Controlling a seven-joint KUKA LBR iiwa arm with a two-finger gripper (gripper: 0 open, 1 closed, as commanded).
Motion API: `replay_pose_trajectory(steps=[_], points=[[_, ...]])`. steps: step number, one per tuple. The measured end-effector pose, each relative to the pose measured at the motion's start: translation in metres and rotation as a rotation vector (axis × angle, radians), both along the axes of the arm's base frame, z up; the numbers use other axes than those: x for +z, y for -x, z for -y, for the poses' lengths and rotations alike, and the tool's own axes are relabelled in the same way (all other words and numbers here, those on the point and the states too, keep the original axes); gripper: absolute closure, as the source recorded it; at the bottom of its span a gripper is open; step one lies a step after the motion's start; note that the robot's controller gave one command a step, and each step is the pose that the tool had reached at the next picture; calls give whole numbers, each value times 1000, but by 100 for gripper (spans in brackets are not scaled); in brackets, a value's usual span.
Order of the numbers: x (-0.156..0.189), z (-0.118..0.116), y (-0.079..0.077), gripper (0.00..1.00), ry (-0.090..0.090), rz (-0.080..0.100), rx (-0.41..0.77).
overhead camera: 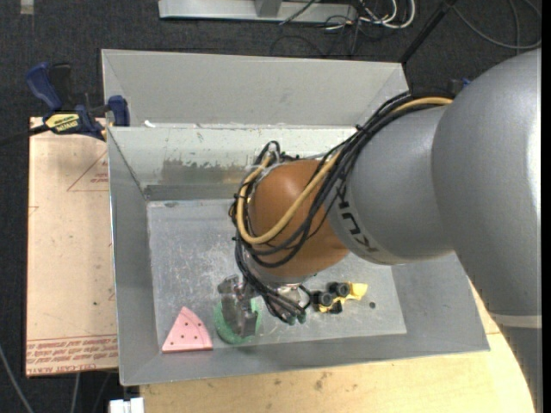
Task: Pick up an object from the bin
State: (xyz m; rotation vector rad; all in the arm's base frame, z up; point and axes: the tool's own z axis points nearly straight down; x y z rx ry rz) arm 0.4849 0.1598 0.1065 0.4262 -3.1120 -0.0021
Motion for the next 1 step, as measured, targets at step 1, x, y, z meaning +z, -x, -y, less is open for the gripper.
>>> replay_pose_trajectory(steps=[1], points=[[0, 0, 0, 0, 0, 0, -1]])
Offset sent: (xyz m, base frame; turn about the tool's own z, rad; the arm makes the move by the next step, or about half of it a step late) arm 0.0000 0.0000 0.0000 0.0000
